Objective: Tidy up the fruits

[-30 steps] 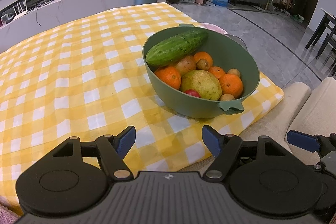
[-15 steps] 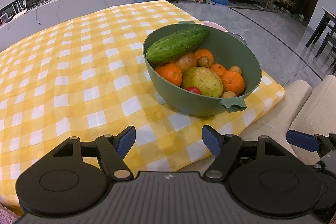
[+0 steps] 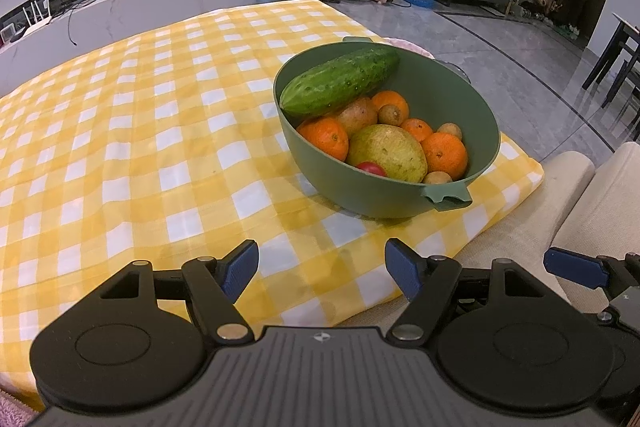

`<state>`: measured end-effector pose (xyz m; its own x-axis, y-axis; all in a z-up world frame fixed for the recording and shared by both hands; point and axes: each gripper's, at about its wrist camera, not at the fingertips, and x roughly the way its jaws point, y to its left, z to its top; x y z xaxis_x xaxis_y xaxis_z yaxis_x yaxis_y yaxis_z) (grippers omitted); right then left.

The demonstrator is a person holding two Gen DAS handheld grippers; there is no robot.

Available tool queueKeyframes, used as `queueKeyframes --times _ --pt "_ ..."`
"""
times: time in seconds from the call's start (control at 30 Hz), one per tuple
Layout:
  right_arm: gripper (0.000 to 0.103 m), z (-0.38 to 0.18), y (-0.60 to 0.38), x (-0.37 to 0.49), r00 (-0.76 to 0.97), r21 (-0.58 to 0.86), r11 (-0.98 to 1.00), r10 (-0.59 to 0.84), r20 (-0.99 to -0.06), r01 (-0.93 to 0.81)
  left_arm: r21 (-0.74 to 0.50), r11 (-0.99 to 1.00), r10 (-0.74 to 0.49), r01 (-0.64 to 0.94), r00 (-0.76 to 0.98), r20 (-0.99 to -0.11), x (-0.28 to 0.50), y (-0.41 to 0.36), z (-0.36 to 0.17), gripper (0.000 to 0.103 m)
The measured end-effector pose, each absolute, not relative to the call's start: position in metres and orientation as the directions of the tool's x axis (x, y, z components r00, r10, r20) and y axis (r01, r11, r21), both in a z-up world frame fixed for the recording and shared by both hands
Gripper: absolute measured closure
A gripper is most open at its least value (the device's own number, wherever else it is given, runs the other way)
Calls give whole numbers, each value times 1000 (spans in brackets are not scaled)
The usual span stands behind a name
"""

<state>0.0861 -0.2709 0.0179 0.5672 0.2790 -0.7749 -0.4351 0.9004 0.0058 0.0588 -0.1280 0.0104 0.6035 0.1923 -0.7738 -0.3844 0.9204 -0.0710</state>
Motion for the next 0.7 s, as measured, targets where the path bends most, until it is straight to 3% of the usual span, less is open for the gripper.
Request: queueKeyframes --times 0.7 --pt "13 17 -271 86 569 1 900 276 -775 -436 -67 920 194 -385 599 -777 59 -127 8 18"
